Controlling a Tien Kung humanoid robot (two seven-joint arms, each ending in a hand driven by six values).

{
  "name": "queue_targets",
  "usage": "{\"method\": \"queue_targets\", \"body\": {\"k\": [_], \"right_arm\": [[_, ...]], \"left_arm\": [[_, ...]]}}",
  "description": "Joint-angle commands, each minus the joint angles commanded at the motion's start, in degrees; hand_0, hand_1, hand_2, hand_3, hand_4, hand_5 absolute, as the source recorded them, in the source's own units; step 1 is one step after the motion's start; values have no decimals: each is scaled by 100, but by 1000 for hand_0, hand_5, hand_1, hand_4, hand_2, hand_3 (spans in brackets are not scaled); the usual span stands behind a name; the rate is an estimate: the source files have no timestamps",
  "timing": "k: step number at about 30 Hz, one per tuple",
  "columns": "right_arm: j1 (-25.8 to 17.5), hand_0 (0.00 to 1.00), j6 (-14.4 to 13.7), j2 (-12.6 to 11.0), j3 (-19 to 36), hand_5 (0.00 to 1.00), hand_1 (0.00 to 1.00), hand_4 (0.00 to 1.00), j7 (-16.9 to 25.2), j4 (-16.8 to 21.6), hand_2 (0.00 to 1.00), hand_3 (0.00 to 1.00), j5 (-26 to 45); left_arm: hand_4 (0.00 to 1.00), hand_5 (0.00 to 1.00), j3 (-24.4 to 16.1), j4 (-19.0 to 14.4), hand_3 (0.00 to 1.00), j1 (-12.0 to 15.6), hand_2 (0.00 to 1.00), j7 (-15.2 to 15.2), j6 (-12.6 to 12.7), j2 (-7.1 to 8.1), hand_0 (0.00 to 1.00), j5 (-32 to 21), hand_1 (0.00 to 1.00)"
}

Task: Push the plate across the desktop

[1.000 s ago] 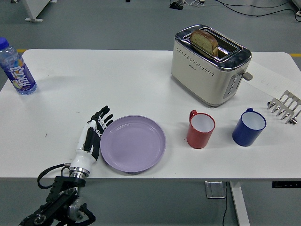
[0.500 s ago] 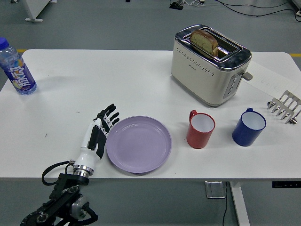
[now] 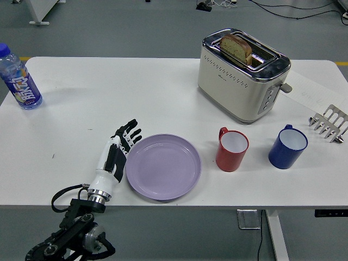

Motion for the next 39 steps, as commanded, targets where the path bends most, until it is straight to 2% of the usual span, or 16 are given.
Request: {"method": "queue_targets", "body": {"k": [24, 39], "right_arm": [[20, 657, -3, -1, -14, 282, 641, 252, 4, 0, 714, 665, 19], [6, 657, -8, 2, 5, 282, 641, 253, -13, 0, 714, 665, -5]], "left_arm": [[499, 998, 373, 20, 839, -147, 918, -54, -54, 0, 806, -239, 857], [499, 998, 382, -77, 839, -135, 917, -57, -42, 0, 805, -209, 855]]}}
